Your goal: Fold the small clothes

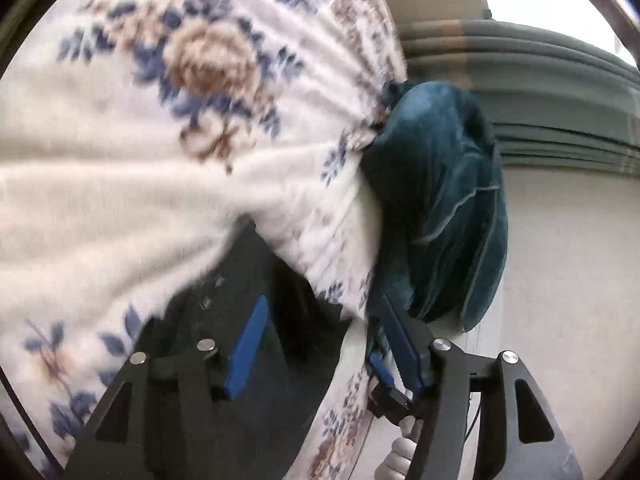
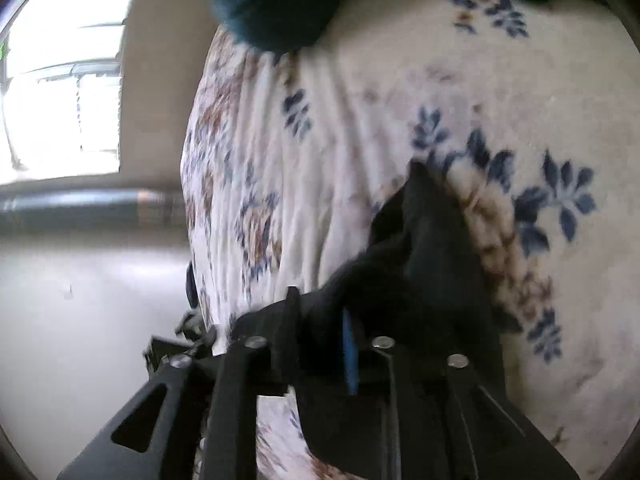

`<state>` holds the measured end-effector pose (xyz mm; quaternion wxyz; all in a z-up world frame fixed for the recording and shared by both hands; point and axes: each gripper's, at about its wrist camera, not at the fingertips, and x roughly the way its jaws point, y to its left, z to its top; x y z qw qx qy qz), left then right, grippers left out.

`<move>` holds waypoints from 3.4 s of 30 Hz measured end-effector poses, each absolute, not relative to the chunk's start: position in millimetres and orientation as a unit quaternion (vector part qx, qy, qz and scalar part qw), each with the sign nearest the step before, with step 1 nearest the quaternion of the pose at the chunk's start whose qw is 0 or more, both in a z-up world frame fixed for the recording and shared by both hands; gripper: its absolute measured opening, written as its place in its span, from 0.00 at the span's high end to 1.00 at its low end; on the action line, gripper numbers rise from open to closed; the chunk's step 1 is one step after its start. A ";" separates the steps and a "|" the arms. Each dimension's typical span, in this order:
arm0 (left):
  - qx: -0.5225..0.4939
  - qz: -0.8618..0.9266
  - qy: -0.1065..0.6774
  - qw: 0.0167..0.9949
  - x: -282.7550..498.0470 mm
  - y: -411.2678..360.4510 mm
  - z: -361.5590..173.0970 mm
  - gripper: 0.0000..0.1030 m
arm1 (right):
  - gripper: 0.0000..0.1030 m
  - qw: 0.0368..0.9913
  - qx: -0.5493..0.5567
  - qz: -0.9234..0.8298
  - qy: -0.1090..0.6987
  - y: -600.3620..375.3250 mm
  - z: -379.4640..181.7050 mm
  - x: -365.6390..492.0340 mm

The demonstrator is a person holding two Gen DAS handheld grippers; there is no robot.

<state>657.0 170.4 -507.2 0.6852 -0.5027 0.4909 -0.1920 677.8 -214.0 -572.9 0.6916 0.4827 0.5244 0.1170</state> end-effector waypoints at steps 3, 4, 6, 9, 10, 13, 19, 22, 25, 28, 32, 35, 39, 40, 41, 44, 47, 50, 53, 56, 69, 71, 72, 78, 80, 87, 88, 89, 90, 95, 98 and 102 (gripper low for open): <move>-0.396 -0.179 0.514 0.740 658.2 160.6 -496.0 0.45 | 0.43 0.711 0.476 0.112 0.505 -232.4 -561.5 673.7; -0.349 -0.175 0.531 0.752 661.7 151.4 -497.8 0.45 | 0.42 0.721 0.458 0.103 0.510 -235.2 -558.9 671.3; -0.267 -0.178 0.564 0.761 671.6 128.8 -510.0 0.45 | 0.42 0.728 0.417 0.085 0.537 -234.3 -564.4 674.9; -0.186 -0.195 0.604 0.750 687.7 93.5 -537.2 0.45 | 0.42 0.721 0.373 0.074 0.579 -226.9 -584.8 682.1; -0.172 -0.197 0.605 0.752 692.0 86.5 -542.2 0.49 | 0.42 0.720 0.364 0.076 0.587 -225.1 -588.1 678.2; -0.149 -0.205 0.580 0.774 698.1 80.0 -541.9 0.94 | 0.48 0.730 0.313 0.082 0.602 -207.0 -599.0 692.4; -0.195 -0.164 0.570 0.781 698.3 121.9 -548.7 0.94 | 0.93 0.777 0.263 0.046 0.570 -203.3 -582.6 702.7; -0.186 -0.148 0.601 0.763 709.0 122.5 -572.0 0.94 | 0.94 0.771 0.250 0.027 0.585 -203.1 -594.7 718.0; -0.195 -0.149 0.617 0.748 713.6 123.7 -580.5 0.89 | 0.94 0.761 0.213 -0.004 0.613 -200.9 -612.5 734.9; -0.193 -0.165 0.595 0.763 697.9 133.5 -552.3 0.52 | 0.94 0.748 0.223 0.013 0.625 -201.9 -610.1 742.8; -0.237 -0.186 0.542 0.784 627.8 161.7 -506.2 0.18 | 0.63 0.742 0.226 0.061 0.628 -216.7 -584.3 725.0; -0.297 -0.162 0.537 0.773 562.2 179.1 -501.9 0.18 | 0.24 0.738 0.228 0.092 0.629 -230.3 -566.7 688.6; -0.382 -0.130 0.566 0.719 475.9 181.5 -527.8 0.18 | 0.13 0.703 0.255 0.106 0.656 -242.8 -565.2 632.4; -0.393 -0.120 0.576 0.707 458.6 177.4 -537.2 0.18 | 0.08 0.694 0.261 0.106 0.663 -246.2 -567.7 620.8; -0.416 -0.114 0.586 0.686 441.6 170.7 -552.3 0.18 | 0.02 0.683 0.271 0.106 0.670 -248.4 -573.1 607.4; -0.463 -0.110 0.586 0.657 427.9 152.8 -576.3 0.18 | 0.02 0.666 0.294 0.113 0.676 -246.3 -591.4 592.8; -0.483 -0.113 0.564 0.660 439.2 134.6 -590.8 0.18 | 0.02 0.660 0.315 0.126 0.671 -239.8 -617.3 605.0; -0.489 -0.092 0.563 0.660 458.3 121.1 -606.9 0.18 | 0.02 0.648 0.333 0.161 0.666 -224.2 -646.8 638.3; -0.520 -0.060 0.542 0.658 461.0 122.3 -612.5 0.18 | 0.02 0.631 0.352 0.169 0.671 -209.1 -675.2 666.7; -0.527 -0.052 0.505 0.681 460.5 125.5 -603.7 0.51 | 0.01 0.634 0.349 0.171 0.669 -197.1 -684.4 683.8; -0.514 -0.135 0.483 0.696 478.2 175.4 -551.3 0.75 | 0.81 0.657 0.475 0.093 0.578 -207.6 -653.4 596.6; -0.492 -0.159 0.501 0.694 488.5 186.4 -539.2 0.75 | 0.81 0.651 0.495 0.072 0.571 -206.5 -640.7 549.1; -0.486 -0.167 0.511 0.689 490.9 189.8 -538.7 0.75 | 0.81 0.648 0.504 0.059 0.569 -204.1 -633.2 521.6; -0.345 -0.170 0.640 0.665 494.5 193.8 -573.6 0.64 | 0.81 0.627 0.522 0.025 0.577 -156.0 -605.4 387.4; -0.344 -0.165 0.647 0.660 483.4 194.5 -575.5 0.62 | 0.72 0.608 0.505 0.025 0.612 -137.3 -623.1 373.4; -0.276 -0.089 0.601 0.745 406.9 193.8 -500.8 0.18 | 0.39 0.613 0.420 -0.007 0.669 -160.6 -619.9 364.7; -0.265 -0.065 0.603 0.750 387.7 195.5 -495.0 0.18 | 0.37 0.629 0.397 -0.016 0.668 -168.1 -610.0 366.1; -0.260 -0.049 0.608 0.749 378.5 198.6 -499.0 0.18 | 0.37 0.643 0.380 -0.026 0.665 -175.9 -600.9 367.9; -0.258 -0.032 0.615 0.745 372.4 201.5 -504.1 0.18 | 0.36 0.652 0.371 -0.029 0.660 -183.9 -593.5 370.0; -0.199 0.059 0.663 0.719 308.6 213.5 -563.1 0.17 | 0.35 0.669 0.352 -0.018 0.654 -216.3 -595.9 415.6; -0.205 0.080 0.680 0.700 286.4 222.5 -604.5 0.18 | 0.35 0.662 0.332 0.019 0.672 -210.7 -628.2 469.0; -0.213 0.068 0.668 0.709 291.7 222.5 -623.2 0.00 | 0.53 0.638 0.330 0.056 0.693 -188.5 -671.9 507.1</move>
